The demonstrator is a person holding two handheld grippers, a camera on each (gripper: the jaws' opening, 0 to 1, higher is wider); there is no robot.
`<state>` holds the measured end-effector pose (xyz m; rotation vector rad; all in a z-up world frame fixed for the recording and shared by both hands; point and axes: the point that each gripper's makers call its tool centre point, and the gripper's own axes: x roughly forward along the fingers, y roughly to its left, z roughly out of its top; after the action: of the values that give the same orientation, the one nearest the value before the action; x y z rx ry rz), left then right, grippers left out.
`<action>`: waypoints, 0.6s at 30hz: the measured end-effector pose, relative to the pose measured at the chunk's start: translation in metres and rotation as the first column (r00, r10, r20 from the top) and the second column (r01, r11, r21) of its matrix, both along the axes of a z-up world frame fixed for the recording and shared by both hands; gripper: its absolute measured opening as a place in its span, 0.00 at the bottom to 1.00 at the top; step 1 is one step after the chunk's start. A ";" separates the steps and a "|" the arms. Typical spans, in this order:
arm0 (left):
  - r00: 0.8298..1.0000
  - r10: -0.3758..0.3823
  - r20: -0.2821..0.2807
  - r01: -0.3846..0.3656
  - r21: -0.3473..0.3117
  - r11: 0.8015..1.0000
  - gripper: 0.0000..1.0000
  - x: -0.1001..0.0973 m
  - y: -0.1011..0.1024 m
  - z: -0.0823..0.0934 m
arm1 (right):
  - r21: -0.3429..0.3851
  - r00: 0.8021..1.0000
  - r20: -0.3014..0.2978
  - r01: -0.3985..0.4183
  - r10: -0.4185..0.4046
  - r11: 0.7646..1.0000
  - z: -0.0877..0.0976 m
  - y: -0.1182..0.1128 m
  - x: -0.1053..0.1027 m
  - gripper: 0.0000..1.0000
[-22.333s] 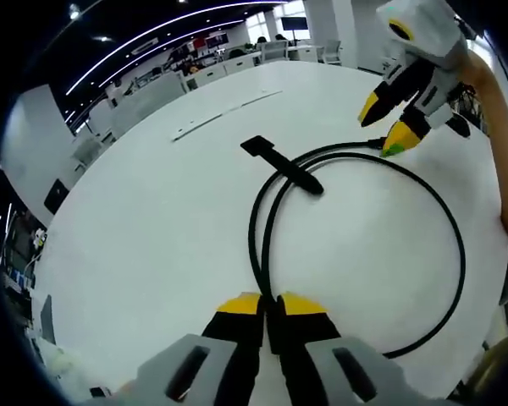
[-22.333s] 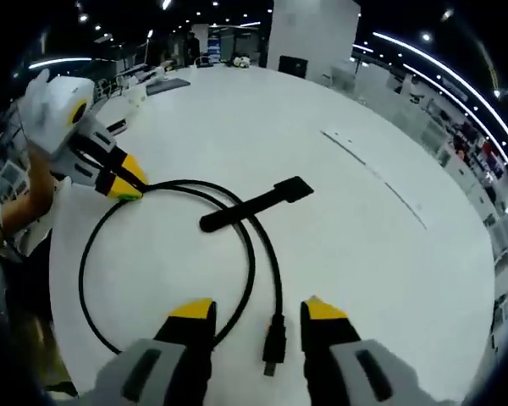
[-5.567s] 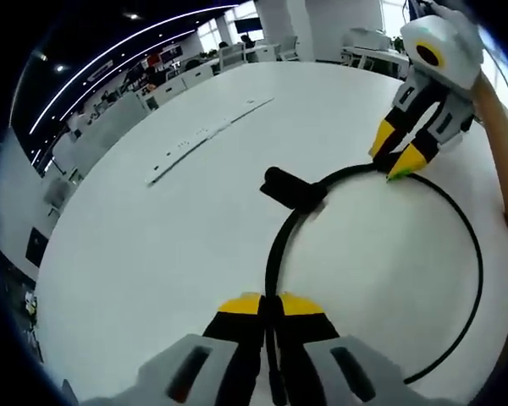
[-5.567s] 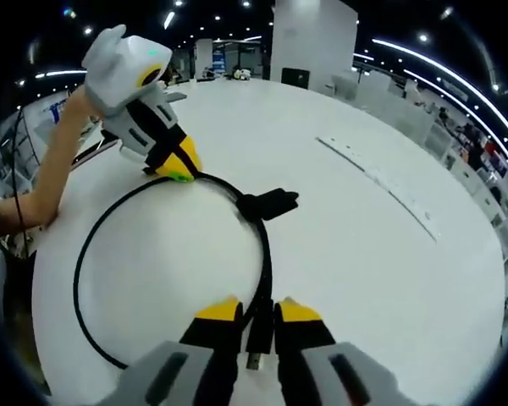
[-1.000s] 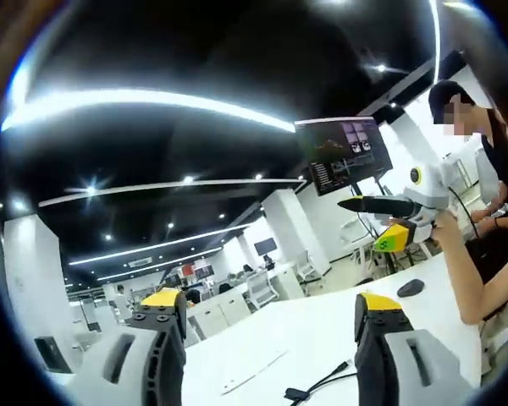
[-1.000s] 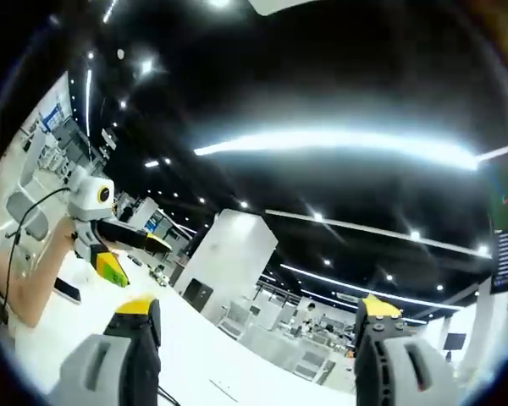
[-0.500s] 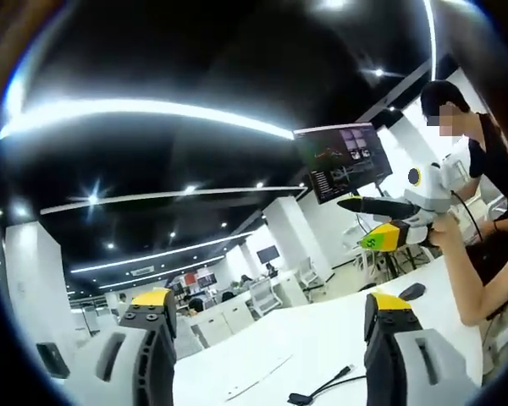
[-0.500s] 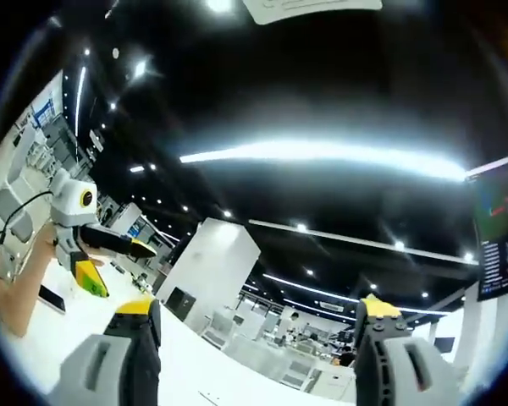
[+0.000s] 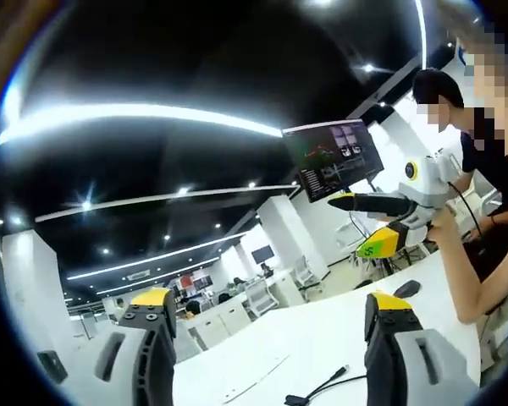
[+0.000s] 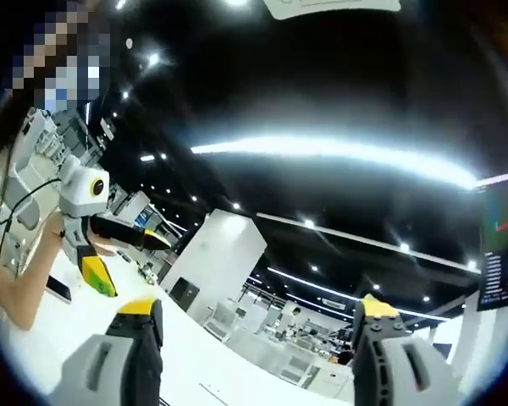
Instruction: Find the charging cable on the desk, coil it up and secure with Velcro.
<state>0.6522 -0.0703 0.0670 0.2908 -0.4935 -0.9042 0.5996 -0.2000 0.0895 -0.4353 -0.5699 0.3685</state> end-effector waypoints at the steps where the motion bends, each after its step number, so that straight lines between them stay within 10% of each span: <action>1: 1.000 0.004 -0.004 -0.004 -0.012 1.000 0.92 0.000 0.001 0.001 | 0.019 1.000 0.011 -0.014 0.014 1.000 0.002 0.001 -0.004 0.93; 7: 0.998 0.057 0.029 -0.052 -0.139 0.989 0.91 -0.003 0.028 0.023 | 0.177 0.991 0.127 -0.075 0.053 0.981 0.024 -0.013 -0.031 0.95; 18: 0.996 0.086 0.014 -0.084 -0.082 0.993 0.91 0.004 0.044 0.015 | 0.231 0.987 0.152 -0.080 0.045 0.970 0.029 -0.010 -0.054 0.95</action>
<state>0.6566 -0.0259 0.0817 0.2439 -0.5292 -0.7974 0.5453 -0.2102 0.1186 -0.2155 -0.7626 0.3259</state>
